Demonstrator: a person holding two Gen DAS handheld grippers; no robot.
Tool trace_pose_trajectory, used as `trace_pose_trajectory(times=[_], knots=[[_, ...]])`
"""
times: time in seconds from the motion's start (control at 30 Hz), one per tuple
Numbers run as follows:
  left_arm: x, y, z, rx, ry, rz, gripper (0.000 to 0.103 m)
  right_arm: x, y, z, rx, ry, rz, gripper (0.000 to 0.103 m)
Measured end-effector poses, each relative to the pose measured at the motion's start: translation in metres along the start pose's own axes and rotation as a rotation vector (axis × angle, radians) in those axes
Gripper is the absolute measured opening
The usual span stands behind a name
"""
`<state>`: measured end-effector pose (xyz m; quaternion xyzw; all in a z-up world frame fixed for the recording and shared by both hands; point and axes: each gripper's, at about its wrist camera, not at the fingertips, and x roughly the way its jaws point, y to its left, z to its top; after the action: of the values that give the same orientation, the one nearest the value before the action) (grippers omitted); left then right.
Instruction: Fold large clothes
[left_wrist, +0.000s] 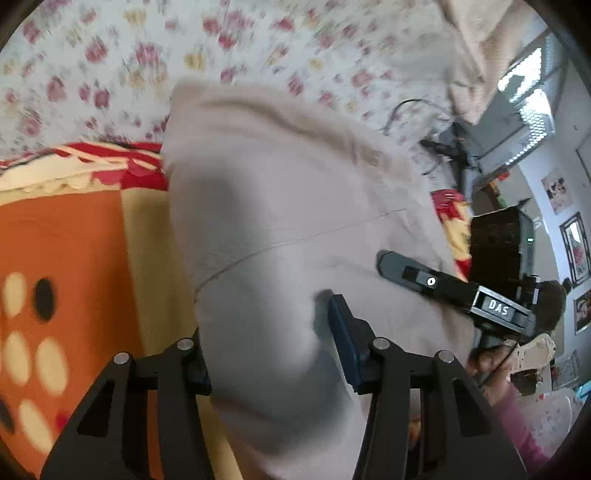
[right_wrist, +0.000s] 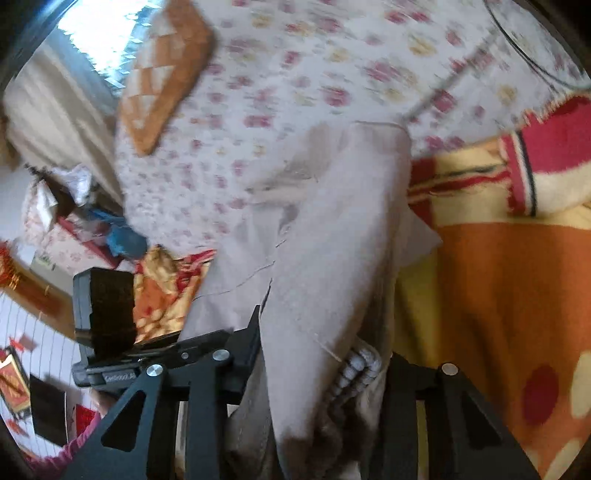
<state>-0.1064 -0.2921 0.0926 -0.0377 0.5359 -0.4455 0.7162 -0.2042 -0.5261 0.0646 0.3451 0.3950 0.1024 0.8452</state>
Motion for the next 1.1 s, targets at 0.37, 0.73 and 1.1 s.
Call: trace_pose_trajectory(times=[0.37,0.73,1.1], knots=[[-0.045,0.035,-0.099,-0.056,0.038,0.216,0.064,0.027,0.056,-0.08,-0.086,0.158,-0.105,0.068],[-0.06,0.025,-0.088,-0.032,-0.096,0.452,0.073,-0.045,0.139,-0.076,-0.331,-0.052,-0.186,0.06],[-0.041,0.022,-0.096,-0.005,-0.109,0.529,0.083,0.038,0.074,-0.083,-0.276,0.071,-0.394,0.052]])
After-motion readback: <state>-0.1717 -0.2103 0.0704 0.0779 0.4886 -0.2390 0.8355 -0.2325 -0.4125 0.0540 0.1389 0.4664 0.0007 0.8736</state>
